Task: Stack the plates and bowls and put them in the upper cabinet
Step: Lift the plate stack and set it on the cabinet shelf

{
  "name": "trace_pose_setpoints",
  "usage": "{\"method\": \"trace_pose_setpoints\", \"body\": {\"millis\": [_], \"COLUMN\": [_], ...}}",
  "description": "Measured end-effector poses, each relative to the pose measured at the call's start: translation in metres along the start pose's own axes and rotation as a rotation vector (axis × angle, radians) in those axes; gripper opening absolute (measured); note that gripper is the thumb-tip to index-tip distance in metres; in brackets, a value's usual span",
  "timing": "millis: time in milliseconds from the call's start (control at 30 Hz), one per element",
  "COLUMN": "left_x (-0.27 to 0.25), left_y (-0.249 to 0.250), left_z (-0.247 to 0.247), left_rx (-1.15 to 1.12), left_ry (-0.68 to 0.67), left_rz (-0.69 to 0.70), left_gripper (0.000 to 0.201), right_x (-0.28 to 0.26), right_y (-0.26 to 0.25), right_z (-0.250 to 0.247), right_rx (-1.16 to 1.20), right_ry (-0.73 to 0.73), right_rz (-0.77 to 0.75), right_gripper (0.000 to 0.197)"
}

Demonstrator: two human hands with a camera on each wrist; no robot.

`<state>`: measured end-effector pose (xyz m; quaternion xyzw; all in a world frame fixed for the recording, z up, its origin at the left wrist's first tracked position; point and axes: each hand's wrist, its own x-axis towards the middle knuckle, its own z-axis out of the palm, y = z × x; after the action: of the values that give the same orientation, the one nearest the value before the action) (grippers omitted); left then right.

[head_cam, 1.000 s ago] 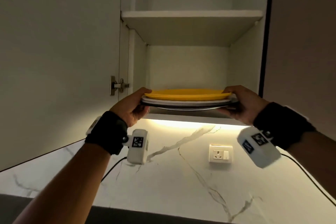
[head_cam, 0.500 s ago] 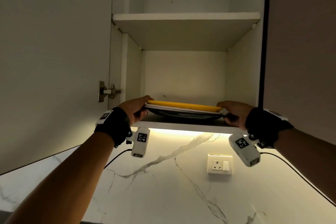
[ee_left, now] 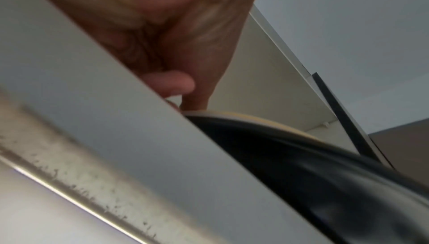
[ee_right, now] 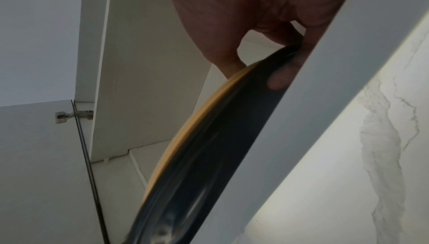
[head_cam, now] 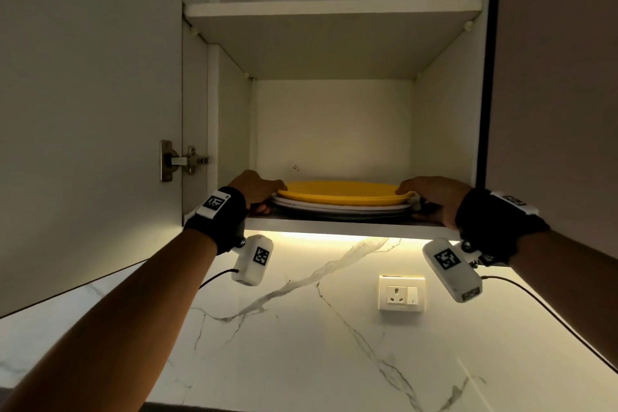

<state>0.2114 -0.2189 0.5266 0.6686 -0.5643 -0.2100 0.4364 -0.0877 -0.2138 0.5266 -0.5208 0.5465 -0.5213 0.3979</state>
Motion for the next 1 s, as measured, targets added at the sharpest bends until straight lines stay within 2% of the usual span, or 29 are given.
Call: {"method": "trace_pose_setpoints", "body": {"millis": [167,367,400,467,567,600,700,767,900,1000], "left_x": [0.005,-0.005,-0.009,-0.018,-0.045,-0.053,-0.067,-0.072,-0.079,-0.081], "left_y": [0.000,0.000,0.000,0.001,0.004,0.005,0.008,0.009,0.008,0.003], "left_z": [0.002,-0.003,-0.003,-0.002,0.007,0.012,0.026,0.031,0.034,0.041], "left_rx": [0.124,0.273,0.296,0.336,0.306,0.278,0.248,0.304,0.295,0.246], "left_ry": [0.058,0.179,0.206,0.278,0.373,0.376,0.278,0.227,0.264,0.309], "left_rz": [0.072,0.131,0.144,0.208,0.318,0.353,0.401,0.388,0.433,0.460], "left_gripper": [0.041,0.055,0.058,0.063,0.064,0.063,0.067,0.072,0.067,0.058], "right_x": [-0.001,-0.022,-0.030,-0.044,-0.069,-0.081,-0.100,-0.101,-0.091,-0.084], "right_y": [0.002,0.005,0.007,0.014,0.030,0.038,0.064,0.074,0.077,0.080], "right_z": [0.001,-0.005,-0.005,-0.007,-0.010,-0.011,-0.012,-0.011,0.000,0.005], "right_rx": [0.020,0.158,0.176,0.171,0.067,0.021,-0.252,-0.472,-0.744,-0.824], "right_ry": [-0.008,-0.036,-0.039,-0.041,0.068,0.129,0.274,0.230,0.133,0.168], "right_rz": [-0.031,-0.116,-0.146,-0.224,-0.368,-0.428,-0.765,-0.907,-0.883,-0.897], "right_gripper": [0.013,0.006,0.009,0.033,0.077,0.080,0.066,0.061,0.057,0.055]}}
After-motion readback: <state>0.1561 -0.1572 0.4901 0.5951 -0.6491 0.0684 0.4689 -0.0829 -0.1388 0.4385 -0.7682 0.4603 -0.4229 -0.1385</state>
